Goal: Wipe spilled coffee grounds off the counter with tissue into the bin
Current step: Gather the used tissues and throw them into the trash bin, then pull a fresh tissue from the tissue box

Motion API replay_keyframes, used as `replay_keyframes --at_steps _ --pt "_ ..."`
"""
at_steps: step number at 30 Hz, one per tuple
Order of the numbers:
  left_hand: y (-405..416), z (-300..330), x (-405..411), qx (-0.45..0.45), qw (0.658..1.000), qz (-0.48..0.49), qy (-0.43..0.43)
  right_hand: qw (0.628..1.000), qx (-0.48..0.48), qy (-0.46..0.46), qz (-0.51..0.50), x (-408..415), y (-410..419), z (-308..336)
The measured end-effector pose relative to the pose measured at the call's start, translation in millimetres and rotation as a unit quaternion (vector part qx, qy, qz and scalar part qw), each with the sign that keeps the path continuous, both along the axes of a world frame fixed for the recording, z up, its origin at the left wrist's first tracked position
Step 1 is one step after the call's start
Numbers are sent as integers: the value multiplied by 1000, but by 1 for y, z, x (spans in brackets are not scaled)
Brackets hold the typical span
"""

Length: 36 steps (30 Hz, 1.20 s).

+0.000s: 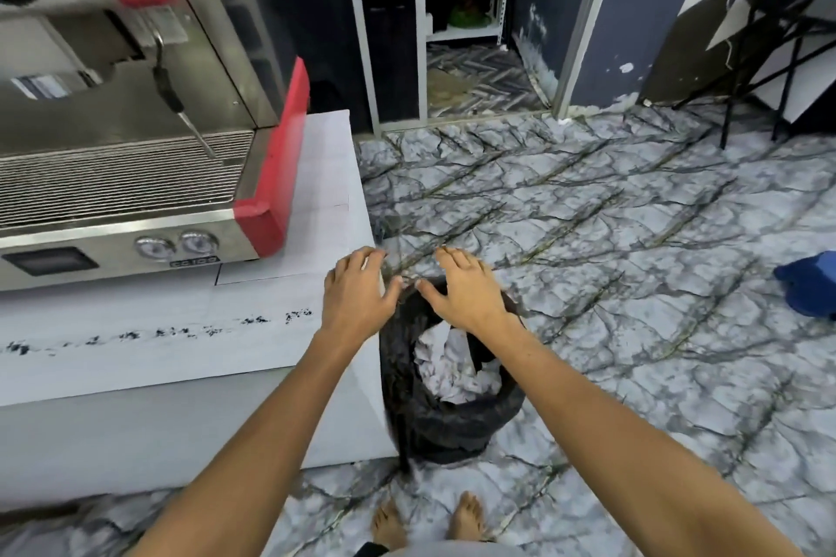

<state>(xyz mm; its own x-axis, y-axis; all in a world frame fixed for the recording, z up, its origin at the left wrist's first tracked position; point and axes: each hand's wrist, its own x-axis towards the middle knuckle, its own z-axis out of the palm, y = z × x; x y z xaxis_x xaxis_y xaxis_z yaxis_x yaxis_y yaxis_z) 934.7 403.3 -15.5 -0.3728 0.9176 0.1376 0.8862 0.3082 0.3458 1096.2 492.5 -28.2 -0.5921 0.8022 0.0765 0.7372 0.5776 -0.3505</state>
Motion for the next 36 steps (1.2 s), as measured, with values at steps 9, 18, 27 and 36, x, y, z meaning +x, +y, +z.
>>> replay_keyframes --at_steps 9,18,27,36 --pt "-67 0 -44 16 997 80 -5 997 14 8 73 -55 -40 7" --pt "-167 -4 -112 30 987 160 -3 988 26 32 149 -140 -119 14" --pt "-256 -6 -176 30 980 197 19 978 17 38 206 -218 -201 19" --pt "-333 -4 -239 34 959 280 5 956 24 26 291 -310 -263 25"
